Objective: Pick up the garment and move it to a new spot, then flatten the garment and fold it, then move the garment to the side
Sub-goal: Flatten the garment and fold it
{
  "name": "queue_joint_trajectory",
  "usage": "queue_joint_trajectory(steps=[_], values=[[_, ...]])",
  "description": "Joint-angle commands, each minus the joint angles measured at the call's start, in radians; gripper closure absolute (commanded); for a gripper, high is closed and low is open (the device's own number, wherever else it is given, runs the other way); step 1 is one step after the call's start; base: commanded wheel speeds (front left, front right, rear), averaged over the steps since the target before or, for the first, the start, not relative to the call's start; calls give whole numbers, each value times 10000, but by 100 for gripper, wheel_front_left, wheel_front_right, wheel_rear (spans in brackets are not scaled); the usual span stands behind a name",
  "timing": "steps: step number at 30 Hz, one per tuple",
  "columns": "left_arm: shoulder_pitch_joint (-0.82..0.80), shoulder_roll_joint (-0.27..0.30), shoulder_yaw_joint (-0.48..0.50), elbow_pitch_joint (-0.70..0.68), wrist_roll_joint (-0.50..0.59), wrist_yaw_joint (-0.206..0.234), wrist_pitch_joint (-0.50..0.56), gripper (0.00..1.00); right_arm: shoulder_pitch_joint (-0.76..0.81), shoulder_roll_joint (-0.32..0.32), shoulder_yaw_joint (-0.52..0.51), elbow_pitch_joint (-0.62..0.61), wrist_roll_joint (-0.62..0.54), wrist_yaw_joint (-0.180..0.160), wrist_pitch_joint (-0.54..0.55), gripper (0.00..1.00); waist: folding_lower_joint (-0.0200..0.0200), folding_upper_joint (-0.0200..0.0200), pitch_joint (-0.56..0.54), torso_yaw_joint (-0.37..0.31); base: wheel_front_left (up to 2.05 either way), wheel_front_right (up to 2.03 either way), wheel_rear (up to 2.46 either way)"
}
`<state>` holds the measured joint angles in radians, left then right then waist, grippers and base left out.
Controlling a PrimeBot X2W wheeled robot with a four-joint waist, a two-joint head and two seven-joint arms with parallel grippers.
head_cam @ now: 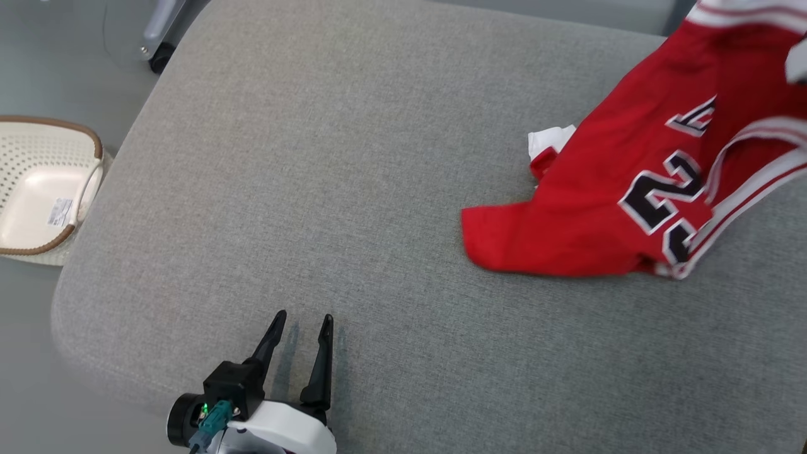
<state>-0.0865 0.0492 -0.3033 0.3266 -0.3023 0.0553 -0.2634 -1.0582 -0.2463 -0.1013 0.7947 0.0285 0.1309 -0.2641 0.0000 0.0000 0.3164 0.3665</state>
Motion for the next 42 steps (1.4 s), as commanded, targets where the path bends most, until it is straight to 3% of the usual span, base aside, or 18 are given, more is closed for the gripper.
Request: queue_joint_trajectory(steps=[1,5,6,7,8,11,14,28,42], values=[[-191,33,-34,-61,-93,108,-13,0,-232,47,-46,-70,-138,-1,-1,100,0,0,244,215,0,0,0],[-232,34,-202,-55,-246,189,-13,0,-529,238,23,706,-350,-1,1,100,0,0,343,309,0,0,0],[-226,30,-232,-49,-280,194,-14,0,-636,221,-15,1145,-405,-3,33,63,0,0,349,311,0,0,0],[-228,27,-260,-49,-295,204,-13,0,-804,231,-38,1487,-466,-3,7,7,0,0,362,307,0,0,0],[-241,24,-301,-59,-331,241,-13,0,-918,233,-61,1734,-530,-3,-1,0,0,0,374,297,0,0,0],[-335,36,-353,-103,-419,297,-13,0,-826,306,-63,2199,-577,-3,-15,0,0,0,392,236,0,0,0],[-323,34,-293,-127,-389,334,-12,0,-346,420,49,1912,-320,-3,-17,0,0,0,324,62,0,0,0],[-241,34,176,-168,60,134,-12,0,3479,551,1401,-714,2010,-3,-19,0,0,0,-667,-1291,0,0,0],[-273,37,577,256,300,-314,-12,0,7355,1648,1411,-2791,2659,-1,-20,0,0,0,-1488,-3278,0,0,0]])
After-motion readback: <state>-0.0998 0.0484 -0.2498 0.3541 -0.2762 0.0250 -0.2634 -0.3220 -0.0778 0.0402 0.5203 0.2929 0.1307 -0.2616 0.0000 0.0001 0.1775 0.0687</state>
